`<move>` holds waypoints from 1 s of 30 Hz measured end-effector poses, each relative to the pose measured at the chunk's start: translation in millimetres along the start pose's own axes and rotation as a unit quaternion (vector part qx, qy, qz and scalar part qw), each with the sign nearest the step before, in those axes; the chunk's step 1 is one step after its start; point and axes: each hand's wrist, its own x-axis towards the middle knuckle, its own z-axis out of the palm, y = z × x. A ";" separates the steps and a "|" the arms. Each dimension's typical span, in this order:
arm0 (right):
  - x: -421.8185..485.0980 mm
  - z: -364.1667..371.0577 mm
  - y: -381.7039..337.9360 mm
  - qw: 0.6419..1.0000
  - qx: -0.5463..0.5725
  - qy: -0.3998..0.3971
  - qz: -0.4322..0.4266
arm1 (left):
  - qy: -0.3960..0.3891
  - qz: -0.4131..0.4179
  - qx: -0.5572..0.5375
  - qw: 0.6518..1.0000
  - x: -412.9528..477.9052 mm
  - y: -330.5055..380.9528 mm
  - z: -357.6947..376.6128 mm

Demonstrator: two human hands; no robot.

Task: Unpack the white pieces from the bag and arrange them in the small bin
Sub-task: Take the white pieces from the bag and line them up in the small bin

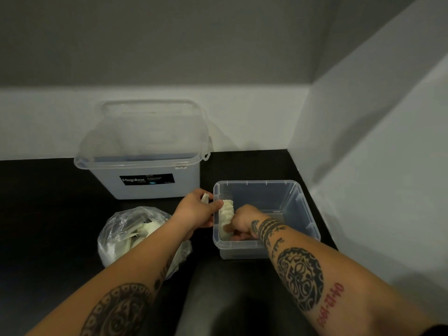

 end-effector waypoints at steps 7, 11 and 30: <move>-2.7 -2.5 0.2 0.999 0.040 0.005 0.009 | -0.004 -0.004 0.011 1.000 -0.7 3.0 -0.3; -5.1 -2.0 0.0 1.000 0.027 0.004 0.003 | 0.004 -0.006 0.033 0.999 -2.7 4.4 -2.0; -83.2 -68.2 -25.5 0.952 0.119 0.078 -0.271 | -0.081 0.093 -0.171 0.977 -22.6 44.6 0.3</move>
